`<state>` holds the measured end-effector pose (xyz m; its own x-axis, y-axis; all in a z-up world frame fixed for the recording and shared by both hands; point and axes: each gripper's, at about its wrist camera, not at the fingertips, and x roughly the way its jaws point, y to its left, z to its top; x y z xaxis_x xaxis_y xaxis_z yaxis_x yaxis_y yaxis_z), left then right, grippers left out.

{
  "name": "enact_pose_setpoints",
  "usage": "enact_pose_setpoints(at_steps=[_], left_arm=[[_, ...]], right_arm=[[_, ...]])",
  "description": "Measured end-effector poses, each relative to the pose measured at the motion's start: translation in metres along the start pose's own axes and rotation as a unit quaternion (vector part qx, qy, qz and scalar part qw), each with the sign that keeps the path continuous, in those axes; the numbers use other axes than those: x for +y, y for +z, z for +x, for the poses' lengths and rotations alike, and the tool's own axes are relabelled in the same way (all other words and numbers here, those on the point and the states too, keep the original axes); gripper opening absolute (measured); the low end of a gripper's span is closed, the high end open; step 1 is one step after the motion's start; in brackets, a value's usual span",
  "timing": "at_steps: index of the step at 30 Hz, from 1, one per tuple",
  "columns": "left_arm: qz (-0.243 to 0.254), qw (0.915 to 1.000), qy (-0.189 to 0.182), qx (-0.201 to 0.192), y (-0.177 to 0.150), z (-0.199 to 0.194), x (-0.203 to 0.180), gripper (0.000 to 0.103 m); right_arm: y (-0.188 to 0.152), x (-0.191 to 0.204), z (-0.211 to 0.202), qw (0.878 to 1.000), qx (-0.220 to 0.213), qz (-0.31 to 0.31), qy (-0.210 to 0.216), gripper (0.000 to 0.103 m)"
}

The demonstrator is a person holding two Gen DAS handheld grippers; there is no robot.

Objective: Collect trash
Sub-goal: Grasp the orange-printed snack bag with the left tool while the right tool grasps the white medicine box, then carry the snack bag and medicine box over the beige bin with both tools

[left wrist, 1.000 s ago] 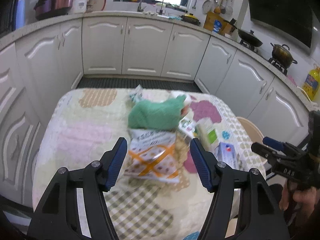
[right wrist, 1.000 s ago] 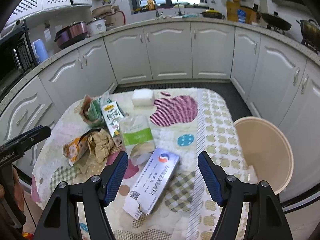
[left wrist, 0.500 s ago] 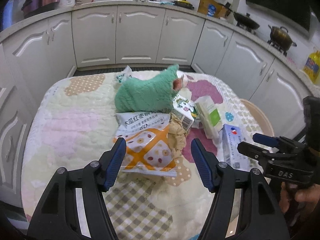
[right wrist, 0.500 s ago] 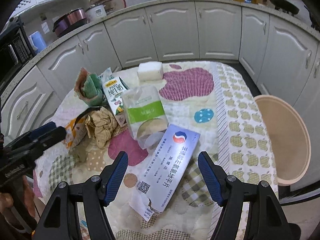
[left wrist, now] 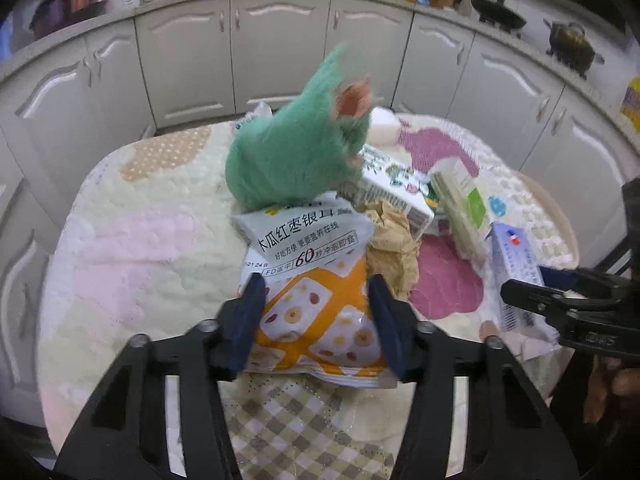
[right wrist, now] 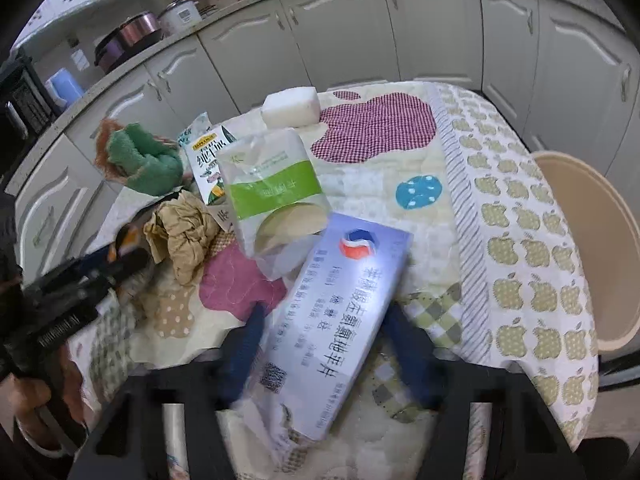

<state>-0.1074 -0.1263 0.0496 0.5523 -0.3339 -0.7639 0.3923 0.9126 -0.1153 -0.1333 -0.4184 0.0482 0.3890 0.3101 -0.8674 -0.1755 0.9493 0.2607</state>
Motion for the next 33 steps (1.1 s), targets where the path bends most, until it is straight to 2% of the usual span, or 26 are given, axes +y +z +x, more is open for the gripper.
enact_pose_setpoints(at_steps=[3, 7, 11, 13, 14, 17, 20, 33], left_arm=[[-0.001, 0.9999, -0.011, 0.000, 0.001, -0.011, 0.000, 0.029], [-0.017, 0.9989, -0.044, 0.005, -0.004, -0.030, 0.008, 0.020], [-0.030, 0.9978, -0.059, 0.000, -0.009, -0.049, 0.013, 0.011], [-0.037, 0.9967, -0.072, -0.006, -0.010, -0.061, 0.013, 0.010], [-0.037, 0.9965, -0.075, -0.009, -0.009, -0.065, 0.012, 0.009], [-0.033, 0.9958, -0.082, -0.023, -0.008, -0.079, 0.004, 0.009], [-0.021, 0.9962, -0.078, -0.035, -0.005, -0.087, -0.005, 0.009], [-0.026, 0.9935, -0.101, -0.045, 0.003, -0.093, -0.020, 0.009]], right_arm=[[-0.001, -0.004, -0.009, 1.000, -0.006, 0.001, 0.010, 0.049], [-0.001, -0.004, -0.027, 1.000, -0.022, -0.011, 0.014, 0.047], [0.000, -0.001, -0.048, 0.999, -0.040, -0.023, 0.019, 0.046], [0.000, 0.001, -0.056, 0.998, -0.048, -0.026, 0.024, 0.044], [0.002, 0.001, -0.059, 0.998, -0.051, -0.026, 0.027, 0.020], [0.004, 0.003, -0.064, 0.998, -0.058, -0.030, 0.027, 0.020], [0.000, 0.001, -0.057, 0.998, -0.043, -0.030, 0.023, 0.019], [0.000, -0.004, -0.070, 0.997, -0.068, -0.030, 0.025, 0.018]])
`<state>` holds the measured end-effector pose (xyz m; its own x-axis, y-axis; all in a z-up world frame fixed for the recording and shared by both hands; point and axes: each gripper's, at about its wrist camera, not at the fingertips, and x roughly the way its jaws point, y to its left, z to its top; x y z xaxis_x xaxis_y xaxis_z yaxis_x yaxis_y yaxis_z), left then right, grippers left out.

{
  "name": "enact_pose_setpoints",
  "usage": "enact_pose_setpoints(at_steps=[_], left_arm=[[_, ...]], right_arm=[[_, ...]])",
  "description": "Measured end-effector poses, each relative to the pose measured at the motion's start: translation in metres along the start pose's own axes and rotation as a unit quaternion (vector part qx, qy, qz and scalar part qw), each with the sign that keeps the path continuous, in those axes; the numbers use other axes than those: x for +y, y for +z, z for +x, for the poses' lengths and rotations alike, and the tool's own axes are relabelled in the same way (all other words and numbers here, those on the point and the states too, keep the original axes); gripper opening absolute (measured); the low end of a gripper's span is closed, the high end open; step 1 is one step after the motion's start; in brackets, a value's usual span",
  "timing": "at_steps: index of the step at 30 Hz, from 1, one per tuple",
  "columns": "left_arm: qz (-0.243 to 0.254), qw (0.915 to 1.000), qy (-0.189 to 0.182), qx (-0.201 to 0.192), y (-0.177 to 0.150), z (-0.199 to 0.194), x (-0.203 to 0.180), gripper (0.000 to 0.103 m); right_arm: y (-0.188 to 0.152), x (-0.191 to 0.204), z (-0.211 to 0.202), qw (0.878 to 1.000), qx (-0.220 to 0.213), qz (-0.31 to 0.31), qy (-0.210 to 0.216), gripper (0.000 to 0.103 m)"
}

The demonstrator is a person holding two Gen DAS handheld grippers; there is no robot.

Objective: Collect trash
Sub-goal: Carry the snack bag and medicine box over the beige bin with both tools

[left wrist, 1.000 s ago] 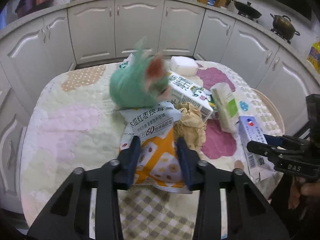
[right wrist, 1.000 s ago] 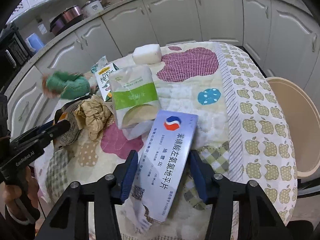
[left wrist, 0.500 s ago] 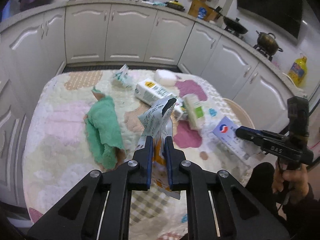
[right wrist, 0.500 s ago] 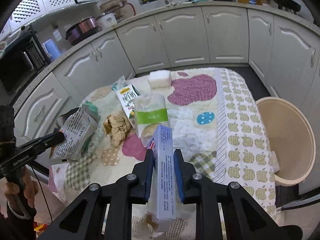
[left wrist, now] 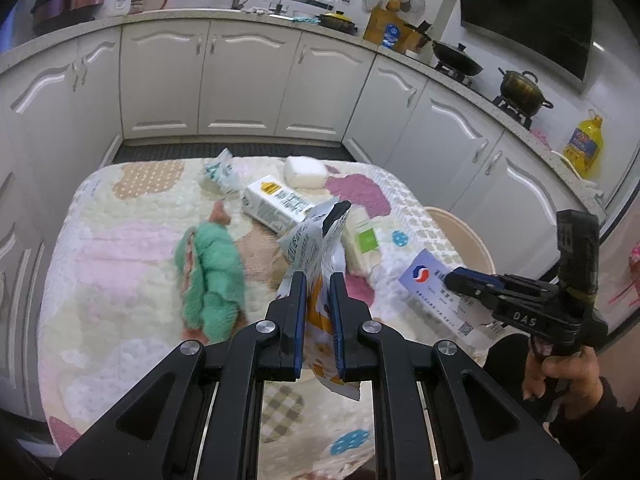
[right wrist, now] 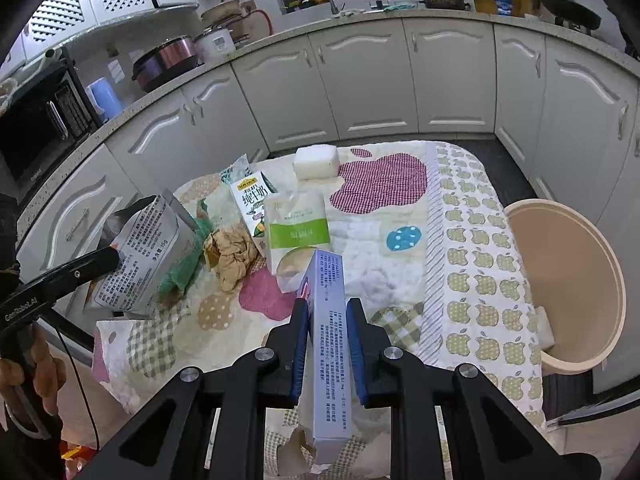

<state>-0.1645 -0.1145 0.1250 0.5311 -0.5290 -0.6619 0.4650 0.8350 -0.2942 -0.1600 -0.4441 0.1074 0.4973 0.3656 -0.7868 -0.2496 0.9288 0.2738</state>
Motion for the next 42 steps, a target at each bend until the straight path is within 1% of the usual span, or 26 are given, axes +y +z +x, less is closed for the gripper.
enact_pose_setpoints(at_steps=[6, 8, 11, 14, 16, 19, 21, 23, 25, 27, 28, 29, 30, 31, 33, 34, 36, 37, 38, 40, 42], left_arm=[[0.014, 0.9998, -0.015, -0.002, 0.009, 0.005, -0.022, 0.008], [0.024, 0.9996, -0.016, -0.003, 0.012, 0.008, -0.031, 0.008], [0.026, 0.9995, -0.017, 0.003, 0.014, 0.014, -0.036, 0.008], [0.025, 0.9994, -0.013, 0.022, 0.010, 0.024, -0.036, 0.008], [0.022, 0.9988, -0.008, 0.043, 0.004, 0.034, -0.034, 0.008], [0.022, 0.9974, 0.009, 0.068, -0.007, 0.044, -0.031, 0.008], [0.019, 0.9961, 0.017, 0.084, -0.015, 0.051, -0.029, 0.009], [0.010, 0.9948, 0.014, 0.100, -0.021, 0.058, -0.026, 0.009], [-0.004, 0.9942, 0.007, 0.107, -0.025, 0.062, -0.023, 0.009], [-0.019, 0.9938, -0.001, 0.109, -0.026, 0.064, -0.019, 0.010], [-0.030, 0.9934, -0.006, 0.110, -0.026, 0.065, -0.016, 0.012], [-0.036, 0.9933, -0.009, 0.109, -0.025, 0.065, -0.014, 0.017], [-0.043, 0.9935, -0.012, 0.105, -0.025, 0.063, -0.011, 0.025], [-0.048, 0.9940, -0.013, 0.098, -0.024, 0.062, -0.008, 0.031], [-0.060, 0.9946, -0.014, 0.083, -0.022, 0.059, -0.004, 0.058], [-0.070, 0.9945, -0.017, 0.076, -0.021, 0.059, 0.000, 0.061], [-0.074, 0.9939, -0.024, 0.078, -0.018, 0.061, 0.003, 0.061], [-0.071, 0.9939, -0.024, 0.081, -0.017, 0.064, 0.003, 0.062], [-0.067, 0.9939, -0.020, 0.085, -0.016, 0.068, 0.003, 0.061], [-0.059, 0.9934, -0.005, 0.098, -0.017, 0.077, 0.002, 0.062], [-0.058, 0.9922, 0.001, 0.110, -0.019, 0.086, 0.003, 0.061]], right_arm=[[0.009, -0.015, -0.016, 1.000, -0.021, 0.013, -0.005, 0.018], [0.010, -0.020, -0.018, 1.000, -0.022, 0.017, -0.007, 0.018], [0.010, -0.024, -0.019, 1.000, -0.021, 0.017, -0.008, 0.018], [0.007, -0.028, -0.016, 1.000, -0.016, 0.021, -0.005, 0.018], [0.005, -0.028, -0.010, 1.000, -0.008, 0.021, -0.001, 0.018], [-0.001, -0.029, 0.003, 1.000, 0.011, 0.019, 0.003, 0.018], [-0.006, -0.031, 0.017, 0.999, 0.033, 0.029, 0.013, 0.018], [-0.010, -0.037, 0.026, 0.998, 0.041, 0.050, 0.024, 0.018], [-0.010, -0.042, 0.027, 0.997, 0.040, 0.059, 0.019, 0.018], [-0.008, -0.043, 0.027, 0.997, 0.048, 0.061, 0.001, 0.025], [-0.008, -0.044, 0.027, 0.997, 0.051, 0.060, -0.003, 0.035], [-0.008, -0.043, 0.027, 0.997, 0.051, 0.059, -0.002, 0.045], [-0.008, -0.043, 0.026, 0.997, 0.050, 0.059, 0.002, 0.047], [-0.009, -0.042, 0.026, 0.997, 0.052, 0.058, 0.006, 0.047], [-0.010, -0.040, 0.031, 0.997, 0.062, 0.052, 0.002, 0.047], [-0.011, -0.039, 0.033, 0.997, 0.063, 0.049, -0.002, 0.048], [-0.013, -0.037, 0.036, 0.997, 0.068, 0.043, -0.003, 0.052], [-0.014, -0.035, 0.038, 0.997, 0.072, 0.038, -0.001, 0.056], [-0.015, -0.032, 0.040, 0.997, 0.076, 0.032, -0.002, 0.059], [-0.016, -0.026, 0.043, 0.997, 0.077, 0.017, -0.009, 0.060], [-0.018, -0.020, 0.049, 0.997, 0.080, -0.003, -0.022, 0.061]])
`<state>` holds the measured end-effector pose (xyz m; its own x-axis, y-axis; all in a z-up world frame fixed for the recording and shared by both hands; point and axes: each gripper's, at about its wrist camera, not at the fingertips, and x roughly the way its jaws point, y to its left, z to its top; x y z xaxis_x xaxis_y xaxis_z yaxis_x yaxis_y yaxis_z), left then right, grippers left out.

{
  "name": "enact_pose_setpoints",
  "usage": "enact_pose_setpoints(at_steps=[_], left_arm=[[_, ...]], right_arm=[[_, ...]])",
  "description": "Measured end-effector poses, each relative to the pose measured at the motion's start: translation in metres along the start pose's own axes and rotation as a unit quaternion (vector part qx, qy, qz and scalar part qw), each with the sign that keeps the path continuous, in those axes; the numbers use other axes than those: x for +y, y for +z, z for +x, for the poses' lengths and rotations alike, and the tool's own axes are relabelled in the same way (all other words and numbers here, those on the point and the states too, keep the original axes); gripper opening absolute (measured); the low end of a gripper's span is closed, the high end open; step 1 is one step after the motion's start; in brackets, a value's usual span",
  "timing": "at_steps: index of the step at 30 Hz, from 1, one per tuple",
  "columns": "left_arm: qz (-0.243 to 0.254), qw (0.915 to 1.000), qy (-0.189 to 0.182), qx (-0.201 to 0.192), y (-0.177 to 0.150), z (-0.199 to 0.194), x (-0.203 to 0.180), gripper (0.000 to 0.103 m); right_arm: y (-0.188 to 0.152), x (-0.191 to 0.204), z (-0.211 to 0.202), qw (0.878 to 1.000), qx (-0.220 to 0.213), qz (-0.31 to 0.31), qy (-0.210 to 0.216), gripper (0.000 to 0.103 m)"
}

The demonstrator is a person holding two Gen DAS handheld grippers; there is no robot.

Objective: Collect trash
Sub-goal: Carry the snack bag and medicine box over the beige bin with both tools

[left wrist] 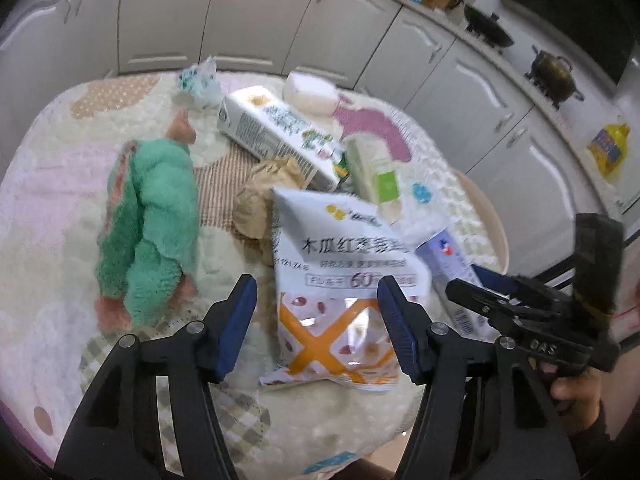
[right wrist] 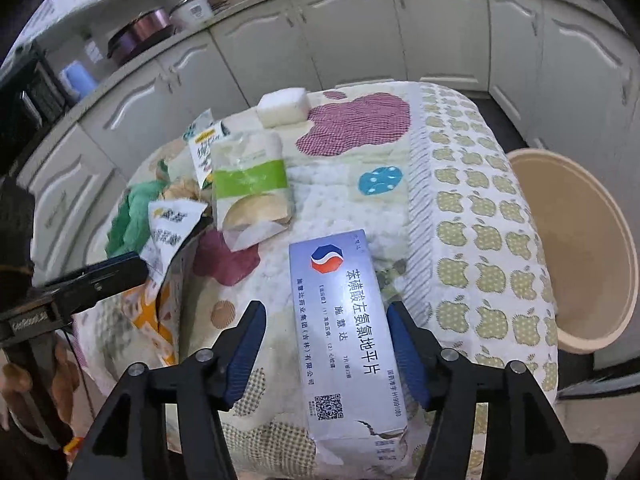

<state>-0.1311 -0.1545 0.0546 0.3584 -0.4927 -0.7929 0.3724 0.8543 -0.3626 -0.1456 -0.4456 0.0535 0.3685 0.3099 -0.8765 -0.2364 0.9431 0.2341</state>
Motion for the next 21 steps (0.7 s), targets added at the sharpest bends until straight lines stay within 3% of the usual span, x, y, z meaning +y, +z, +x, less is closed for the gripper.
enact_pose_setpoints(at_steps=[2, 4, 5, 6, 9, 21], left_arm=[[0.004, 1.0000, -0.003, 0.004, -0.001, 0.006, -0.001, 0.061], [0.014, 0.9998, -0.006, 0.009, -0.003, 0.009, -0.005, 0.060], [0.021, 0.9997, -0.005, 0.008, -0.004, 0.010, -0.007, 0.050], [0.025, 0.9996, -0.009, 0.009, -0.004, 0.010, -0.008, 0.027], [0.029, 0.9992, -0.024, 0.010, -0.004, 0.008, -0.012, 0.016], [0.071, 0.9951, -0.058, -0.038, 0.005, -0.045, -0.050, 0.009]], right_arm=[[-0.002, 0.000, 0.006, 1.000, 0.005, -0.006, -0.007, 0.059], [-0.003, -0.003, 0.005, 1.000, -0.008, -0.007, -0.014, 0.047], [-0.003, -0.005, 0.004, 1.000, -0.008, -0.005, -0.008, 0.046], [-0.002, -0.008, 0.002, 1.000, -0.009, 0.000, -0.001, 0.046], [0.000, -0.015, -0.008, 1.000, -0.026, 0.013, 0.009, 0.045], [0.011, -0.024, -0.059, 0.996, -0.083, 0.019, 0.016, 0.045]])
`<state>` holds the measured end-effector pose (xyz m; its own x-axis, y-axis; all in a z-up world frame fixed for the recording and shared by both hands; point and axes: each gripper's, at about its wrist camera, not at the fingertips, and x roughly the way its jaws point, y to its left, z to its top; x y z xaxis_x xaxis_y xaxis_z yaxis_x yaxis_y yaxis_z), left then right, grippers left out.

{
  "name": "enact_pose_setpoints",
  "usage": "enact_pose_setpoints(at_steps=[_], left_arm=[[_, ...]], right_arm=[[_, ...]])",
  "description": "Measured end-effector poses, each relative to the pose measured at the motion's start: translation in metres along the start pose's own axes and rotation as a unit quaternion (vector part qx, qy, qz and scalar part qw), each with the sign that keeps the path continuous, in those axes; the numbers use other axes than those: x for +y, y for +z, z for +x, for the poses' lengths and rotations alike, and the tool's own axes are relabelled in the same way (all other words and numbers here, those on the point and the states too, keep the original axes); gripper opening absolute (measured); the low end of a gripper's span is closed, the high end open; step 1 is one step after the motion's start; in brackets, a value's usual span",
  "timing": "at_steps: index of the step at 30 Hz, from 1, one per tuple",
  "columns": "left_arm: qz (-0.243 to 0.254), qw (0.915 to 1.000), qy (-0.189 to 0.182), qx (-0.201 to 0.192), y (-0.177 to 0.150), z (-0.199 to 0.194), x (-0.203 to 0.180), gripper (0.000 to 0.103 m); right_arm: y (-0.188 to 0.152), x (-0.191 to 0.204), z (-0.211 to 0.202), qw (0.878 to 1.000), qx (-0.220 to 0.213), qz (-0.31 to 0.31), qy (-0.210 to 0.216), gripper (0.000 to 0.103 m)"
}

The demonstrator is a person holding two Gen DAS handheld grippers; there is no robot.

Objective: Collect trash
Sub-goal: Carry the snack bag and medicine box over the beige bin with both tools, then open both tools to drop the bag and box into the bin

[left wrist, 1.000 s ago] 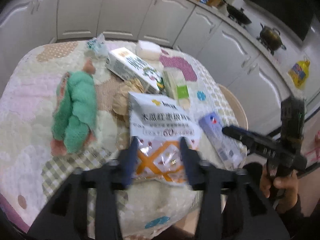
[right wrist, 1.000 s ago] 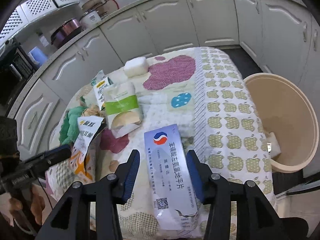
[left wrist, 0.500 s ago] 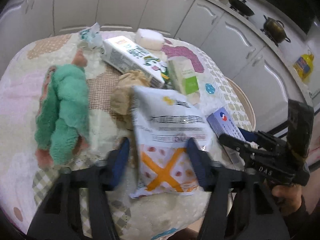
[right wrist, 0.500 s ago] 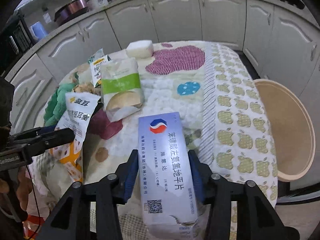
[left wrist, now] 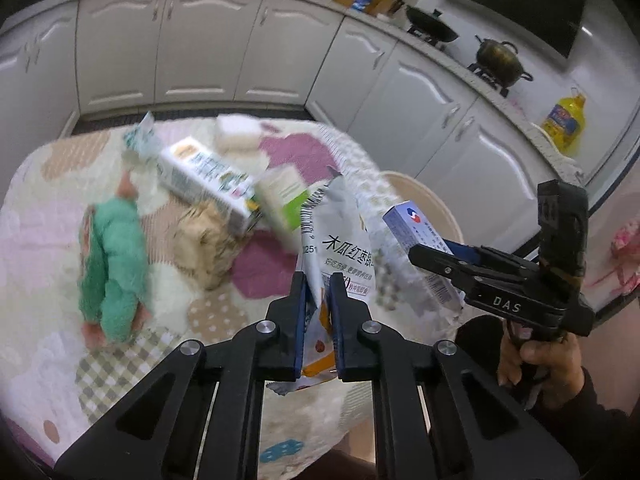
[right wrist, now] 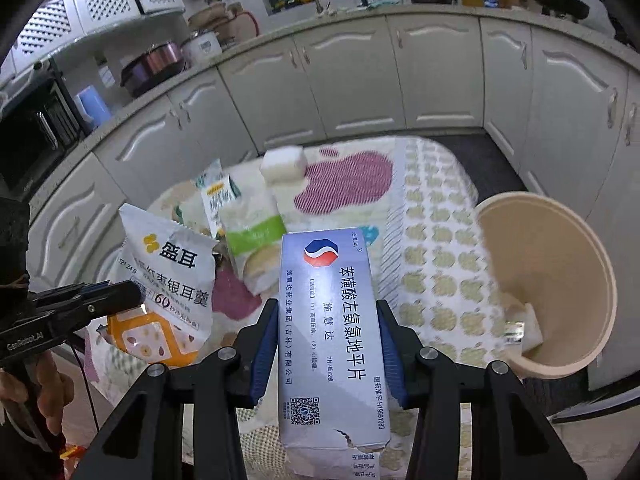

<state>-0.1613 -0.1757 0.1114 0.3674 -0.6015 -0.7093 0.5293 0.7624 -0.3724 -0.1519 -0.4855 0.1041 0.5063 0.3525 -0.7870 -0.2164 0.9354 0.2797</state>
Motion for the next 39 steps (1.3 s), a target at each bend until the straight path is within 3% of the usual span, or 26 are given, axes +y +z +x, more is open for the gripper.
enact_pose_setpoints(at_steps=[10, 20, 29, 39], left_arm=[[0.025, 0.9992, -0.027, -0.017, 0.036, 0.019, -0.048, 0.008], [0.063, 0.9968, -0.049, -0.006, 0.078, 0.089, -0.120, 0.008], [0.098, 0.9940, -0.041, 0.025, 0.099, 0.170, -0.175, 0.008], [0.099, 0.9933, -0.029, 0.052, 0.101, 0.228, -0.190, 0.008]], right_arm=[[0.008, -0.042, -0.031, 0.998, -0.035, 0.033, -0.041, 0.045], [0.016, -0.121, -0.052, 0.988, -0.053, 0.095, -0.106, 0.045], [0.009, -0.187, -0.030, 0.978, -0.032, 0.148, -0.141, 0.045], [0.008, -0.225, 0.001, 0.971, -0.008, 0.184, -0.153, 0.045]])
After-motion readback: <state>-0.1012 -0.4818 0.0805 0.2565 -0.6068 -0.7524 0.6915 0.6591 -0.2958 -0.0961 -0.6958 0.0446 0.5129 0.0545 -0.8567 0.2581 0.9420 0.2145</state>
